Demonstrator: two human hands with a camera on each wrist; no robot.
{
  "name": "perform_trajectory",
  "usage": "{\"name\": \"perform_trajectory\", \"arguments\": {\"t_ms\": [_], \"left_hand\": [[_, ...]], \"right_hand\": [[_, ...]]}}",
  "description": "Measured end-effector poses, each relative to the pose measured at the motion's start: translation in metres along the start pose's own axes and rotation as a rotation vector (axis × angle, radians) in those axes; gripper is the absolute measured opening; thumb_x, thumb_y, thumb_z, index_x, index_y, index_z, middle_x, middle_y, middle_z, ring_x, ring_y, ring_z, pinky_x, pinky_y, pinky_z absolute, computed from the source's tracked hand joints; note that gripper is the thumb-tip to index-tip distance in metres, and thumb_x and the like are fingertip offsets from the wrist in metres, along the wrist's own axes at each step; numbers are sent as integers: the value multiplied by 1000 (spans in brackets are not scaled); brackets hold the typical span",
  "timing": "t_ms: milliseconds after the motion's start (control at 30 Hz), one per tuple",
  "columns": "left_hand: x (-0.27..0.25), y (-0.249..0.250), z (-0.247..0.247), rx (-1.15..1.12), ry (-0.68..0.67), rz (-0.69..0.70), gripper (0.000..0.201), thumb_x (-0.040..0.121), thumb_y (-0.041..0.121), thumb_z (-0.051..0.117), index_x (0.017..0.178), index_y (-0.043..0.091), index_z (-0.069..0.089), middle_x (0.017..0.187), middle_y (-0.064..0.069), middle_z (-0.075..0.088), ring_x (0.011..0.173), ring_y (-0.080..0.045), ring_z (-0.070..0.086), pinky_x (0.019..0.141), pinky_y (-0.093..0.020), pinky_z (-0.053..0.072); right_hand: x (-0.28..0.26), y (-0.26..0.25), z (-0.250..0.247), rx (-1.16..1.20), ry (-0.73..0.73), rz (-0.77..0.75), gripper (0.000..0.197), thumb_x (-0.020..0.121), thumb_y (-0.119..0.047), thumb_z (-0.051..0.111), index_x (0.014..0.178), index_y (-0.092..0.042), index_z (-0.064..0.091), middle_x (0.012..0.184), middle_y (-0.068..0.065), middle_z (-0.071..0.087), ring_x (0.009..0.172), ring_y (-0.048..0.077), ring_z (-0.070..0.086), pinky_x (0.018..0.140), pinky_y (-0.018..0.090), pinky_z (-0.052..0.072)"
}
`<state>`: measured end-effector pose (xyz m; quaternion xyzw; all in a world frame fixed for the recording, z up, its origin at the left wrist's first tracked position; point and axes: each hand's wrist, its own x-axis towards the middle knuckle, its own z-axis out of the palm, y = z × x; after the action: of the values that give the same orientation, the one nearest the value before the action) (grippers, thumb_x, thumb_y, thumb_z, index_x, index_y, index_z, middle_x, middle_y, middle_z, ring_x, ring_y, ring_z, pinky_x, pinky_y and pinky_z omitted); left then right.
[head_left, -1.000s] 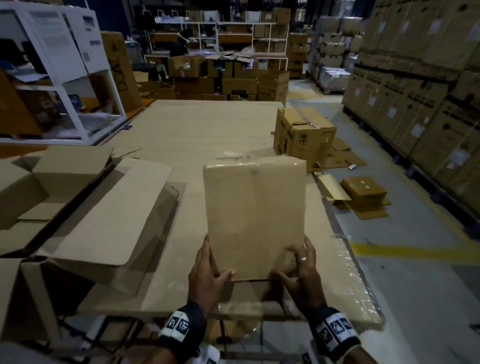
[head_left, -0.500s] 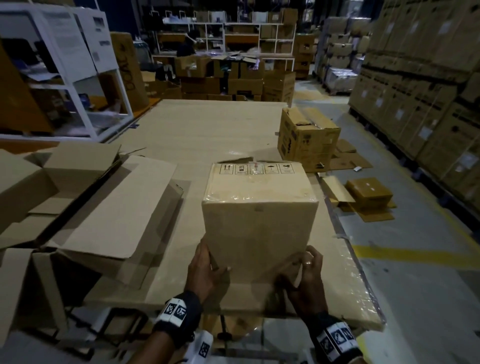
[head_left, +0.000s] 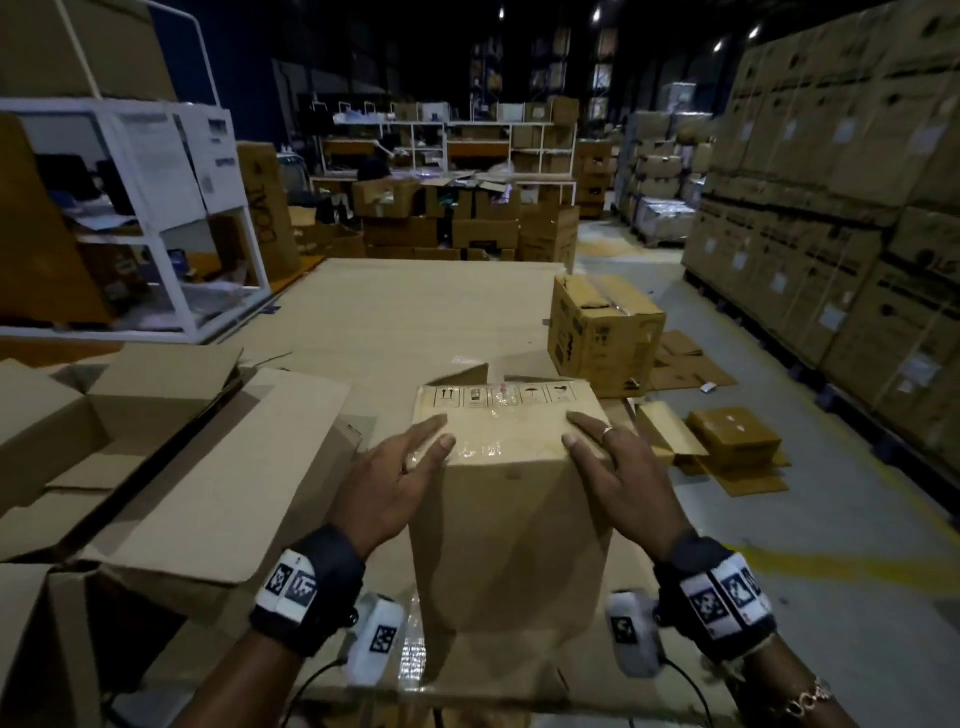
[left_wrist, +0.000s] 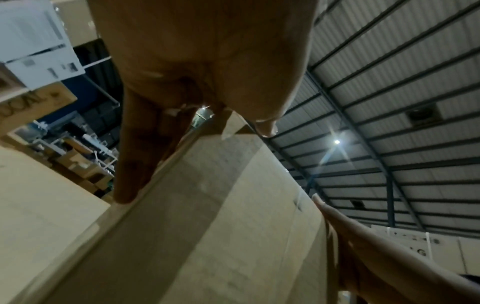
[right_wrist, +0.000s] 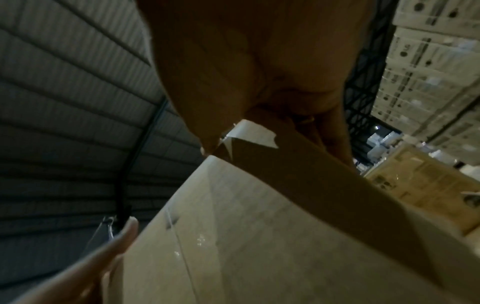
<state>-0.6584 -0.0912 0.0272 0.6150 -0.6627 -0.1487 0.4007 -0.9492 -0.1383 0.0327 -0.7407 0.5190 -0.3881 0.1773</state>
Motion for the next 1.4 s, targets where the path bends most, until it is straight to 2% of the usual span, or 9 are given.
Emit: {"name": "perform_trajectory", "arguments": {"t_ms": [233,333,500,600,733,900,1100,1267,1400], "left_hand": [[3,0,5,-75,34,40,65,89,69,55,146,39,49,137,6,62,110,-3,62,87,-22,57],[-1,-8,7,-159,23,119,67,90,64,61,149,36,45,142,5,59,123,-9,60,91,-33,60],[-15,-28,10,-172,-2,179,76,86,64,64,153,45,35,149,13,47,134,-5,50,90,-41,61],[-29,-33,10,-177,-6,226,78,85,56,71,153,41,36,150,17,44,136,-2,47,92,-39,60],[-52,-37,18,-49,3,232,88,78,48,82,153,43,36,159,6,37,139,-5,43,103,-32,52],[-87,-44,44,120,-24,212,100,71,24,91,152,45,36,158,-2,37,128,-13,55,97,-25,54],[-118,-61,69,-139,15,119,69,77,-12,77,123,39,72,148,24,40,129,16,45,104,-15,46],[-137,-84,86,-148,-34,22,65,81,-6,73,117,49,72,147,14,49,124,3,56,100,-28,54],[-146,-91,90,-122,-66,38,58,85,3,73,118,51,70,146,12,50,123,-2,59,97,-21,53]], "right_hand": [[-3,-12,-5,104,12,26,52,86,-52,68,135,-35,60,134,-10,51,121,8,47,92,25,47],[-10,-10,-1,160,18,-26,54,85,-46,73,136,-37,58,139,-20,41,125,-7,38,96,23,50],[-33,-5,10,127,48,-119,63,79,-23,84,135,-33,56,147,-22,22,120,-41,4,82,-14,24],[-47,5,16,111,42,-148,71,75,-29,86,138,-37,54,157,-21,16,132,-31,9,99,-4,29],[-67,21,26,105,-5,-142,86,73,-34,87,147,-42,44,164,-14,8,149,13,25,114,47,41],[-102,38,55,32,-8,-122,104,65,-25,93,147,-53,36,166,-2,5,148,14,22,106,6,34],[-135,58,80,145,14,-96,82,76,7,80,141,-37,55,165,-1,13,148,12,30,107,17,42],[-166,77,100,220,27,-71,61,83,1,73,135,-31,63,164,-5,19,148,11,29,116,16,31],[-180,89,109,200,-18,-15,79,76,14,74,132,-40,63,164,-5,16,148,7,29,117,30,35]]}}
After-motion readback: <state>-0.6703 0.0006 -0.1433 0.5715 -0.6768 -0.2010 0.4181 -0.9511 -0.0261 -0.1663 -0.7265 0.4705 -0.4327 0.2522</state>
